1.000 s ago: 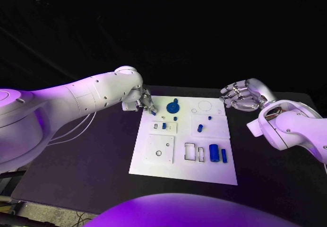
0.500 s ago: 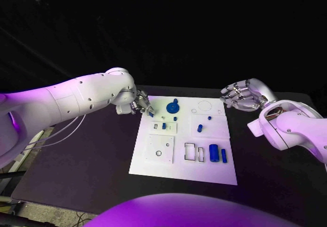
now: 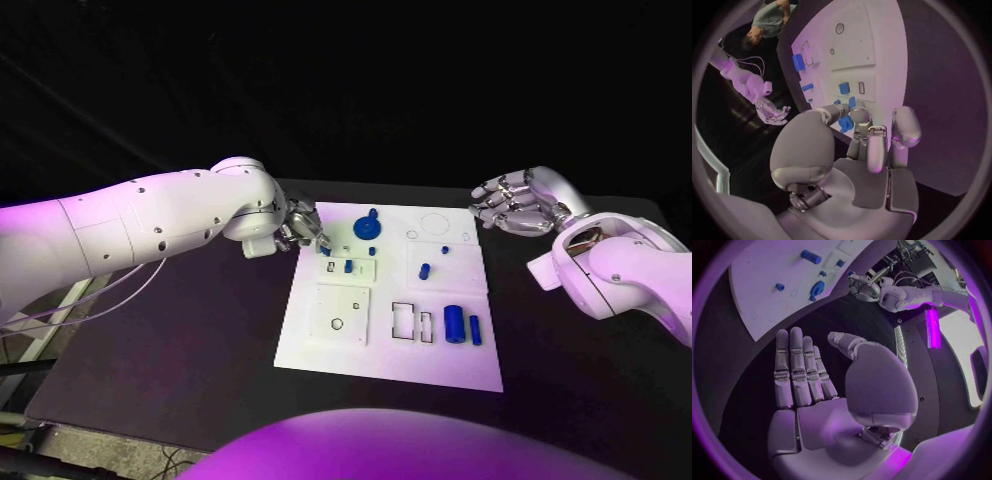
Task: Assemble the parts on the task board
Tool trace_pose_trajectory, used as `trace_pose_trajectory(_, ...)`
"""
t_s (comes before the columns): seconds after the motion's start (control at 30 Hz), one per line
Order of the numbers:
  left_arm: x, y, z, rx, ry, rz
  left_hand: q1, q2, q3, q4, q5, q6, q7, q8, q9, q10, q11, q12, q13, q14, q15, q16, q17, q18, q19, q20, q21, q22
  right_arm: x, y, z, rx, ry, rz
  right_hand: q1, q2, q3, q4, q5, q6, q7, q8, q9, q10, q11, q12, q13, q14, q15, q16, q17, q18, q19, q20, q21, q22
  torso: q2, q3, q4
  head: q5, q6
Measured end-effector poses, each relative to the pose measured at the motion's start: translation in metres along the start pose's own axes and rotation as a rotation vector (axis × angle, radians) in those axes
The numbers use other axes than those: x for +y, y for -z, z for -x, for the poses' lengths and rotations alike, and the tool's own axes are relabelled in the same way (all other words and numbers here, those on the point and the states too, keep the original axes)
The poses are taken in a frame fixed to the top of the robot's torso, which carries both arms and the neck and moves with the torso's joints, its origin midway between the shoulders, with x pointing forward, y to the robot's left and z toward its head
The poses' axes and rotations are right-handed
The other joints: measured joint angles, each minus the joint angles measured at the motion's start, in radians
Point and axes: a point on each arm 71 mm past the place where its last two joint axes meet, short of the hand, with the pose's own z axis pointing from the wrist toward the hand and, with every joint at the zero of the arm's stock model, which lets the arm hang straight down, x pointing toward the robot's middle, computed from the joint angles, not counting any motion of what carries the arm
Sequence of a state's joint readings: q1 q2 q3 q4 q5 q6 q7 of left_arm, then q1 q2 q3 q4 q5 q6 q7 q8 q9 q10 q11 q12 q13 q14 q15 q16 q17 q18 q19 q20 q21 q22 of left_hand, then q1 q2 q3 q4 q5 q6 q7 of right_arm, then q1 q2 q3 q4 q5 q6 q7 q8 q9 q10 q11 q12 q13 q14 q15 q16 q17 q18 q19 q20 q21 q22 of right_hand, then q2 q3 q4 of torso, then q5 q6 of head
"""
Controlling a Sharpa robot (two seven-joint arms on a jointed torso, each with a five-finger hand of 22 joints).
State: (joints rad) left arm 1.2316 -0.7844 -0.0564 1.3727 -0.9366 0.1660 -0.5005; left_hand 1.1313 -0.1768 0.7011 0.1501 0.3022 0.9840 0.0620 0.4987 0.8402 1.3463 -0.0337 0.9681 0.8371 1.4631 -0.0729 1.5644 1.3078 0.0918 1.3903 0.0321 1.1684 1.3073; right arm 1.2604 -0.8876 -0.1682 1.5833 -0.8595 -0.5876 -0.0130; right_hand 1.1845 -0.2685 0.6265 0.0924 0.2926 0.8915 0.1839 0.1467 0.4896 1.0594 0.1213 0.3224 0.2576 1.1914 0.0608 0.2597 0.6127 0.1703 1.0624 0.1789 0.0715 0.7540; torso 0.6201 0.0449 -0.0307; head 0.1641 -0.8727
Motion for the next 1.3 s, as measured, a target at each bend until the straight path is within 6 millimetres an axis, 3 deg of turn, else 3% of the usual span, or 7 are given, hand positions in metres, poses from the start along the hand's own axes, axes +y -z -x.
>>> trace_pose_trajectory(0.47,-0.005,-0.003,-0.018,-0.056,-0.062,-0.05,-0.008,0.0,-0.003,-0.003,0.011,0.007,-0.003,0.0,-0.009,0.007,0.0,0.005,0.009,0.004,-0.004,0.0,0.0,0.0,0.005,0.002,0.012,0.0,0.0,0.001,-0.001,-0.004,-0.002,-0.001,0.0,0.0,0.0,0.0,0.009,0.0,0.0,0.0,-0.001,0.0,0.0,-0.004,-0.005,-0.004,0.004,-0.006,-0.001,0.0,-0.004,0.004,0.0,-0.005,0.002,0.0012,-0.0025,0.003,0.0)
trace_pose_trajectory(0.83,-0.003,-0.01,-0.022,-0.065,-0.1,-0.035,-0.019,-0.011,-0.003,-0.004,0.028,0.017,-0.007,0.0,-0.009,0.014,0.0,0.011,0.017,0.004,-0.004,0.0,0.0,0.0,0.009,-0.002,0.016,0.0,0.0,0.001,0.0,-0.006,-0.002,-0.002,0.0,0.0,0.0,0.0,0.009,0.0,0.0,0.0,-0.002,0.0,0.0,-0.007,-0.006,-0.004,0.004,-0.006,-0.001,0.0,-0.004,0.004,0.0,-0.006,0.002,0.0016,-0.0024,0.001,0.0)
trace_pose_trajectory(0.93,-0.003,-0.011,-0.022,-0.062,-0.109,-0.029,-0.025,-0.017,0.027,-0.039,0.031,0.017,-0.007,0.0,-0.009,0.014,0.0,0.015,0.019,0.004,-0.004,0.0,0.0,0.0,0.009,-0.002,0.016,0.0,0.0,0.001,-0.001,-0.006,-0.002,-0.002,0.0,0.0,0.0,0.0,0.009,0.0,0.0,0.0,-0.002,0.0,0.0,-0.007,-0.006,-0.003,0.003,-0.006,-0.001,0.0,-0.004,0.004,0.0,-0.006,0.002,0.0017,-0.0022,0.002,0.0)
trace_pose_trajectory(1.3,-0.002,-0.013,-0.025,-0.049,-0.126,-0.014,-0.026,-0.016,0.027,-0.039,0.037,0.018,-0.007,-0.004,-0.009,0.018,-0.003,0.015,0.022,0.004,-0.004,0.0,0.0,0.0,0.009,-0.002,0.016,0.001,-0.001,0.001,-0.001,-0.006,-0.002,-0.002,0.0,0.0,0.0,0.0,0.009,0.0,0.0,0.0,-0.002,0.0,0.0,-0.007,-0.007,-0.003,0.003,-0.006,-0.001,0.0,-0.003,0.003,0.0,-0.008,0.002,0.0015,-0.0023,0.002,0.0)
